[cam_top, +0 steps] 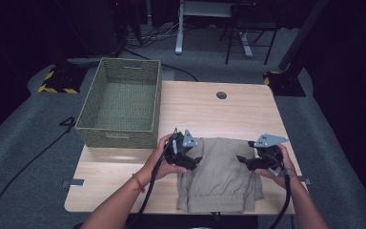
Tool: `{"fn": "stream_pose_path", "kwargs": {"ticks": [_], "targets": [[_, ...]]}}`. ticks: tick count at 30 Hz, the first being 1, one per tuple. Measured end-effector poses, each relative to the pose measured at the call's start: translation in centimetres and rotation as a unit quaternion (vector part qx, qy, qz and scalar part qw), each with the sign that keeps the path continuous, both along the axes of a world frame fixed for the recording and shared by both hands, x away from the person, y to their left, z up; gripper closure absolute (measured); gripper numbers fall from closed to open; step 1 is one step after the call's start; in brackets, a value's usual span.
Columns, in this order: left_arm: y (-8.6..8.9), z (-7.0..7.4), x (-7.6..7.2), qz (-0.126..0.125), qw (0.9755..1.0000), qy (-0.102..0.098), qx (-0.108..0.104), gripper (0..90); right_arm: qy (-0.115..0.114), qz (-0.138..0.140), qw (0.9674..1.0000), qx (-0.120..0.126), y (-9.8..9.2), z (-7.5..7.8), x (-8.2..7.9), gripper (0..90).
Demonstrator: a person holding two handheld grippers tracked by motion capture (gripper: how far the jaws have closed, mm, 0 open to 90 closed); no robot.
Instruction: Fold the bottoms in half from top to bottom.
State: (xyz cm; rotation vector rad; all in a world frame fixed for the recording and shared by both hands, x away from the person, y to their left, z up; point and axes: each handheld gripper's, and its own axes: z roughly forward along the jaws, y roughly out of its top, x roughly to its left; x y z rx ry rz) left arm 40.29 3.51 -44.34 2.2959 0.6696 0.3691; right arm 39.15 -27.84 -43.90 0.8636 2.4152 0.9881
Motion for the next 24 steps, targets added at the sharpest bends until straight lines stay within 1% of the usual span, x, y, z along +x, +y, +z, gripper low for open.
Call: {"fn": "stream_pose_path", "kwargs": {"ticks": [1,2,3,4,5,6,7,8,9,11,12,14,15,17,18,19,20,21,23,24], "targets": [[-0.2,-0.5,0.8,0.009,0.9999,0.002,0.008,17.6,0.011,-0.005,0.9999,0.0,-0.2,-0.4,0.8,25.3],[-0.3,-1.0,1.4,0.016,0.9998,0.001,0.013,17.6,0.024,-0.01,0.9996,0.007,-0.4,-0.9,1.7,24.6],[-0.4,-1.4,1.9,0.026,0.9994,0.001,0.022,17.8,0.029,-0.016,0.9994,0.012,-0.6,-1.3,2.3,24.5],[-0.3,-1.9,2.5,0.036,0.9991,0.004,0.024,17.7,0.03,-0.024,0.9992,0.014,-0.8,-1.6,2.7,24.5],[-0.4,-2.3,2.9,0.044,0.9986,0.001,0.031,17.8,0.032,-0.031,0.9989,0.014,-0.9,-1.9,3.1,24.2],[-0.5,-2.9,3.3,0.05,0.9973,-0.007,0.053,18.1,0.033,-0.034,0.9988,0.014,-1.1,-2.2,3.4,23.5],[-0.6,-3.4,3.6,0.051,0.9966,-0.008,0.064,16.0,0.04,-0.039,0.9984,0.011,-1.2,-2.5,3.8,22.7],[-0.6,-3.8,3.9,0.048,0.9973,0.006,0.056,15.5,0.046,-0.04,0.9981,0.009,-1.3,-2.9,4.2,22.4],[-0.7,-4.0,4.0,0.047,0.9972,0.011,0.056,15.7,0.052,-0.045,0.9976,0.004,-1.5,-3.3,4.6,20.6],[-0.8,-4.3,4.2,0.046,0.9975,0.014,0.052,15.5,0.065,-0.052,0.9965,-0.005,-1.8,-3.9,5.2,16.8],[-0.9,-4.5,4.3,0.046,0.9976,0.021,0.047,15.6,0.074,-0.054,0.9958,-0.006,-1.9,-4.3,5.5,16.0],[-0.9,-4.7,4.5,0.05,0.9974,0.038,0.037,15.5,0.089,-0.053,0.9945,-0.016,-1.9,-4.9,6.0,15.1],[-0.9,-4.8,4.6,0.051,0.9971,0.043,0.035,15.5,0.092,-0.051,0.9943,-0.015,-1.9,-5.1,6.1,15.0],[-1.0,-4.7,4.4,0.044,0.9976,0.039,0.038,15.7,0.091,-0.047,0.9947,-0.012,-1.8,-5.1,6.1,16.1],[-1.0,-4.7,4.5,0.04,0.9975,0.042,0.039,16.2,0.092,-0.042,0.9948,-0.008,-1.8,-5.1,6.1,20.9],[-0.9,-4.7,4.6,0.036,0.9973,0.056,0.031,17.9,0.1,-0.034,0.9944,0.002,-1.8,-5.1,6.1,25.2],[-0.8,-4.7,4.7,0.031,0.9969,0.069,0.023,22.7,0.099,-0.029,0.9946,0.007,-1.8,-5.1,6.1,27.3],[-0.6,-4.8,4.8,0.027,0.9965,0.079,0.008,27.3,0.098,-0.025,0.9948,0.008,-1.9,-5.1,6.0,30.1],[-0.5,-4.8,4.7,0.015,0.9967,0.08,0.007,29.3,0.1,-0.016,0.9948,0.011,-1.8,-5.0,5.9,39.1],[-0.5,-4.6,4.6,0.006,0.9968,0.08,0.008,36.0,0.101,-0.011,0.9947,0.014,-1.9,-4.9,5.8,46.5]]}}
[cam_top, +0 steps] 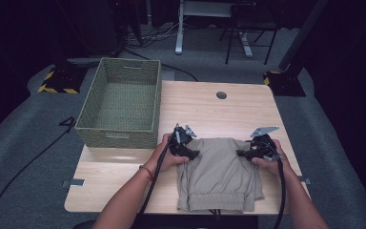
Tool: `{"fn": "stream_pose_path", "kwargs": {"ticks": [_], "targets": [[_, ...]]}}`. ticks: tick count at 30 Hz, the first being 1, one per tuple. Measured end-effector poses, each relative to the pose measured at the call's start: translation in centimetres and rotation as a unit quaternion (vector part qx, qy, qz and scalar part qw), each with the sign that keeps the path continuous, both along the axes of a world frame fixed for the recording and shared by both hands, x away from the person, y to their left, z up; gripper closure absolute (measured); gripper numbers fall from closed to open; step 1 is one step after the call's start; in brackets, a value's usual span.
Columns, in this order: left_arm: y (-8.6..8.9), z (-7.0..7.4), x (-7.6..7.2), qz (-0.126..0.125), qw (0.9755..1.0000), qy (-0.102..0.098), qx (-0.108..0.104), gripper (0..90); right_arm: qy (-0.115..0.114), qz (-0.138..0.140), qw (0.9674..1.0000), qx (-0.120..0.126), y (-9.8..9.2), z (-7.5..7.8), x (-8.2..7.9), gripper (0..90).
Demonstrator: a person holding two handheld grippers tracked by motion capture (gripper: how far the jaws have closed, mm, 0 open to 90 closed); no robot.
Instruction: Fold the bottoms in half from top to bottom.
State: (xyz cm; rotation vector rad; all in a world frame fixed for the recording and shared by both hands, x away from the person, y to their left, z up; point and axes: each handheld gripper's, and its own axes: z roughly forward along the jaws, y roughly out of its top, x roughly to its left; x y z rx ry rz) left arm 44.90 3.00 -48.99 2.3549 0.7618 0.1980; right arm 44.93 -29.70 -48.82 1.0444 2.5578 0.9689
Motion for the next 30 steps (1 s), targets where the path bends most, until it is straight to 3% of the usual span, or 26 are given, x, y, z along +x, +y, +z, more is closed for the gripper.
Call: {"fn": "stream_pose_path", "kwargs": {"ticks": [4,8,14,23,30], "targets": [[-0.1,0.2,-0.4,-0.026,0.9996,0.007,-0.009,60.5,0.015,0.02,0.9996,0.011,0.2,0.2,-0.4,69.8],[-0.2,0.2,-0.4,-0.035,0.9993,0.005,-0.007,71.8,0.017,0.023,0.9994,0.021,0.2,0.1,-0.5,75.2],[-0.7,0.6,-0.6,-0.046,0.9985,-0.02,0.021,77.0,0.0,0.022,0.9996,0.018,0.3,0.1,-0.8,77.7],[-0.2,1.2,-0.2,-0.034,0.9989,-0.031,0.002,78.7,-0.029,0.015,0.9989,0.034,0.0,1.1,-0.9,78.7],[-0.2,2.2,0.0,-0.018,0.9988,-0.043,-0.009,78.0,-0.047,0.012,0.9985,0.025,0.2,1.9,-0.9,78.7]]}}
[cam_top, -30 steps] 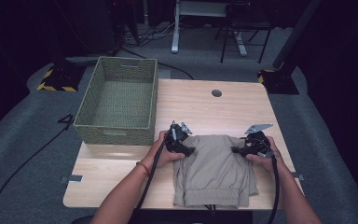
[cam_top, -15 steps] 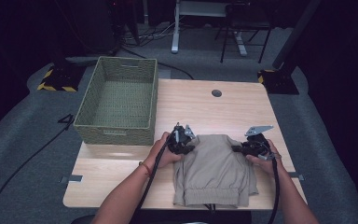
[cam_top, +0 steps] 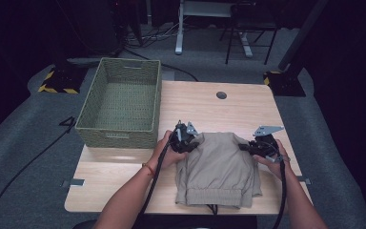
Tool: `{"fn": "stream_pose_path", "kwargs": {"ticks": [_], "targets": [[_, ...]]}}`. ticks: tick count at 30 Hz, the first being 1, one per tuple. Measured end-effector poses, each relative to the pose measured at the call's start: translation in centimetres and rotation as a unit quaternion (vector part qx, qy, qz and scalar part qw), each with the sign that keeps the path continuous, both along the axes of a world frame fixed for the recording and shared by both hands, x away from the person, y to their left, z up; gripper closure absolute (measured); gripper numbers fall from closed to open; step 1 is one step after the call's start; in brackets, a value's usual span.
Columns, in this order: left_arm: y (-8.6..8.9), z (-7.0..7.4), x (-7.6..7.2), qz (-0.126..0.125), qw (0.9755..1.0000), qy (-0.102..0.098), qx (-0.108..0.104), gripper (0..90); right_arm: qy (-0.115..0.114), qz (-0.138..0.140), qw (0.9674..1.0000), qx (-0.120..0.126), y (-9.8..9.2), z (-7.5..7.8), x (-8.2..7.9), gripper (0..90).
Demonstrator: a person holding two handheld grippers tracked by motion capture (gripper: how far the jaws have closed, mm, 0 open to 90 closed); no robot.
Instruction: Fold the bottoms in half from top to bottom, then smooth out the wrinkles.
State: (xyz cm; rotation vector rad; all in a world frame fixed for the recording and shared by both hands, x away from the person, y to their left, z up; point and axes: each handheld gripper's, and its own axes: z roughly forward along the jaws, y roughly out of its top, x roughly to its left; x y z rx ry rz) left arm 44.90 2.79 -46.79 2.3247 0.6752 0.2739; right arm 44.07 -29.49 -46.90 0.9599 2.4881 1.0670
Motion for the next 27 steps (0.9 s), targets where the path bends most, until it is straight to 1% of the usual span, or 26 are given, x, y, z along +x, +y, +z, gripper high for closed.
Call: {"fn": "stream_pose_path", "kwargs": {"ticks": [3,5,7,8,9,10,13,14,16,18,20,21,23,24,25,26,27], "targets": [[-0.1,0.3,0.1,0.002,1.0,-0.001,0.003,78.0,-0.004,-0.002,1.0,0.0,0.0,0.3,0.1,78.7],[-0.1,0.5,0.2,0.004,1.0,-0.003,0.006,77.8,-0.007,-0.002,1.0,-0.004,0.1,0.5,0.2,78.7],[-0.3,0.7,0.3,0.006,0.9999,-0.009,0.006,77.9,-0.01,-0.002,0.9999,-0.008,0.2,0.7,0.3,78.8],[-0.3,0.9,0.3,0.006,0.9999,-0.009,0.008,77.8,-0.015,-0.002,0.9998,-0.01,0.3,0.8,0.4,78.8],[-0.3,1.1,0.4,0.01,0.9998,-0.014,0.006,77.7,-0.014,-0.004,0.9998,-0.011,0.3,1.0,0.5,78.8],[-0.4,1.2,0.4,0.012,0.9997,-0.02,0.002,77.7,-0.019,-0.004,0.9998,-0.009,0.3,1.1,0.5,78.8],[-0.4,1.7,0.3,0.007,0.9996,-0.026,0.008,77.8,-0.023,-0.006,0.9997,-0.005,0.1,1.6,0.5,78.7],[-0.5,1.7,0.3,0.007,0.9995,-0.029,0.006,77.8,-0.024,-0.006,0.9997,-0.001,0.0,1.7,0.4,78.7],[-0.4,1.7,0.3,0.008,0.9996,-0.027,0.004,77.6,-0.026,-0.006,0.9996,0.001,-0.2,1.8,0.4,78.7],[-0.6,1.6,0.5,0.012,0.9995,-0.029,0.002,77.3,-0.027,-0.005,0.9996,-0.001,-0.2,1.8,0.4,78.7],[-0.7,1.6,0.7,0.017,0.9995,-0.026,0.0,77.0,-0.028,-0.009,0.9996,-0.002,-0.1,1.7,0.5,78.7],[-0.7,1.7,0.8,0.021,0.9994,-0.027,-0.004,76.9,-0.03,-0.011,0.9995,-0.004,-0.1,1.7,0.7,78.6],[-0.7,1.9,0.9,0.027,0.9991,-0.031,-0.008,76.9,-0.033,-0.016,0.9993,-0.004,-0.2,1.9,0.8,78.6],[-0.7,2.1,0.9,0.032,0.9987,-0.036,-0.015,76.8,-0.036,-0.019,0.9992,-0.001,-0.2,2.0,0.9,78.6],[-0.6,2.3,0.9,0.034,0.9984,-0.041,-0.02,76.7,-0.043,-0.021,0.9988,0.0,-0.3,2.3,0.9,78.6],[-0.6,2.5,0.8,0.033,0.9982,-0.045,-0.021,76.7,-0.046,-0.024,0.9987,0.002,-0.3,2.5,0.9,78.6],[-0.5,2.7,0.6,0.032,0.9978,-0.053,-0.023,76.6,-0.05,-0.024,0.9985,0.005,-0.4,2.8,0.8,78.6]]}}
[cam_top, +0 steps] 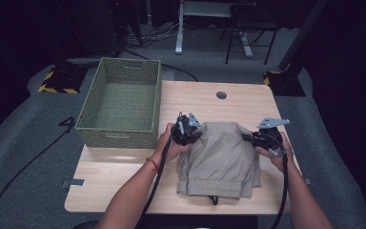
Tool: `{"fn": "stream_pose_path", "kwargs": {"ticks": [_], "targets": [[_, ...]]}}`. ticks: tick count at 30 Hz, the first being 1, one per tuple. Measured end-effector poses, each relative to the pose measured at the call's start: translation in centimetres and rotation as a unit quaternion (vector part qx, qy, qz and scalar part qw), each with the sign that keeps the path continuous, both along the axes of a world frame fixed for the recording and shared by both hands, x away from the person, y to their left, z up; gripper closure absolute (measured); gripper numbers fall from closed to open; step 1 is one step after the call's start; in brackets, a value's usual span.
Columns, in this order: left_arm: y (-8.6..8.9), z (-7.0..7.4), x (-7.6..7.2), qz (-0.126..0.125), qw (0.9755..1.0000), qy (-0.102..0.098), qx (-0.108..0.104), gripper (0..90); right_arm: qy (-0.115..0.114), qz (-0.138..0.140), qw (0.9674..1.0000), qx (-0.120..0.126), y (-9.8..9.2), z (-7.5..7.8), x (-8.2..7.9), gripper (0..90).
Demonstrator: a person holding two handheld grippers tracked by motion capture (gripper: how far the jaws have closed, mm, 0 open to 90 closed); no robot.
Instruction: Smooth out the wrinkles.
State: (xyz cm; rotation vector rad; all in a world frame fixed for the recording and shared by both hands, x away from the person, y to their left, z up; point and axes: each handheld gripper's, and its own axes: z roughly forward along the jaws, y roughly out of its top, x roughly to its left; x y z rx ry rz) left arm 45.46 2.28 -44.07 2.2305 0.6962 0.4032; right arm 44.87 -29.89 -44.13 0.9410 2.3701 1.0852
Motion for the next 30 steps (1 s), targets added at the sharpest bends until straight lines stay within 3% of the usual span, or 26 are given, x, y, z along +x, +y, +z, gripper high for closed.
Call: {"fn": "stream_pose_path", "kwargs": {"ticks": [5,8,12,14,17,21,25,30], "targets": [[0.5,1.1,-0.6,-0.011,0.9997,-0.019,0.0,75.9,-0.033,0.016,0.9992,0.014,-0.3,1.8,-1.3,78.3],[0.0,1.3,0.0,-0.003,0.9997,-0.022,0.013,75.8,-0.034,0.014,0.9993,-0.002,0.1,2.2,-0.9,78.2],[-0.6,1.3,1.7,0.017,0.9992,-0.02,0.03,75.4,-0.032,-0.005,0.9989,-0.034,0.9,1.8,0.8,77.9],[-0.6,1.5,2.3,0.026,0.9991,-0.024,0.023,75.2,-0.031,-0.012,0.9989,-0.034,1.0,2.0,1.4,77.8],[-0.2,2.3,2.4,0.031,0.999,-0.032,0.004,75.2,-0.048,-0.011,0.9985,-0.023,0.9,2.8,1.5,77.3],[0.6,3.4,0.7,0.023,0.9975,-0.067,-0.003,74.6,-0.072,0.01,0.9974,0.005,0.1,4.2,0.0,76.7],[1.2,3.6,-2.4,-0.003,0.9939,-0.111,0.003,74.6,-0.105,0.051,0.9931,0.001,0.0,4.7,-2.7,75.9],[2.2,2.0,-5.0,-0.026,0.9928,-0.116,0.012,75.8,-0.116,0.082,0.9899,-0.004,0.3,3.6,-5.9,76.7]]}}
